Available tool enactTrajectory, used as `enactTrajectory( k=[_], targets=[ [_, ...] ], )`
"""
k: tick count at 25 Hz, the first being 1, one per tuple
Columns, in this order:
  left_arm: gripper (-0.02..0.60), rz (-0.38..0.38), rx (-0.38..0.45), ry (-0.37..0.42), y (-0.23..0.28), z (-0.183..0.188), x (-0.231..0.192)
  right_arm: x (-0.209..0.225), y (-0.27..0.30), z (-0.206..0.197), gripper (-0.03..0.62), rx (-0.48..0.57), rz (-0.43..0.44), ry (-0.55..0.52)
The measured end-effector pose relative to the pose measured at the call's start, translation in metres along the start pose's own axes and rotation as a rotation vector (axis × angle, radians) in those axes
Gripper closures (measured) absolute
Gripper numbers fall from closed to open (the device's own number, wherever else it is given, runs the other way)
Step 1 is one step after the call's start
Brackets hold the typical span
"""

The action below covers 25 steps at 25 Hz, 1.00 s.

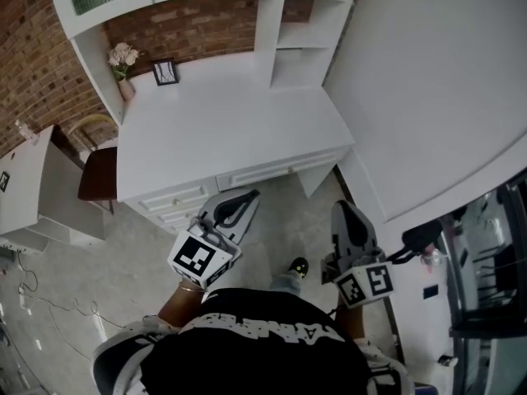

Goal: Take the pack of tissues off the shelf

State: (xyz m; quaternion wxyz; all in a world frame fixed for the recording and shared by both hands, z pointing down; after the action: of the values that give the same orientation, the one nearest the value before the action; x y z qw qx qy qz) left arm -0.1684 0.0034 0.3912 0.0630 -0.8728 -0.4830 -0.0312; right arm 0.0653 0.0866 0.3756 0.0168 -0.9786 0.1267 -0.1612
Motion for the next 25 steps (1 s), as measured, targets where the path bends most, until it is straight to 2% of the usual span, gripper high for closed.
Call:
enactTrajectory(
  k=[6,17,25],
  targets=[
    [0.546,0.043,-0.018,0.041,0.042,0.000,-0.006,0.044,0.023,0.011,0.560,-0.001,0.028,0.014],
    [0.545,0.134,-0.057,0.064,0.116,0.007,-0.008,0.119,0.058,0.040,0.560,-0.013,0.099,0.031],
    [0.545,0.149,-0.072,0.115,0.176,0.004,0.008,0.180,0.065,0.056,0.560,-0.025,0.139,0.043]
  ],
)
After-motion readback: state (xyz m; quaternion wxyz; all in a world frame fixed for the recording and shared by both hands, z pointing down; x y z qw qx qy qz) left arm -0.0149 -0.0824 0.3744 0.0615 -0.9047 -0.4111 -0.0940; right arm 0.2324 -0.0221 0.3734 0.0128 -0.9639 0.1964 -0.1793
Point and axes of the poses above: the fingertips, and each gripper's own axes: y forward along the fingers, x to its right, z out of its top, the point moved 8 cm from there along -y, backward along the fingers, and after that the axes turned 9 degrees about y, right-handed, at the moved point
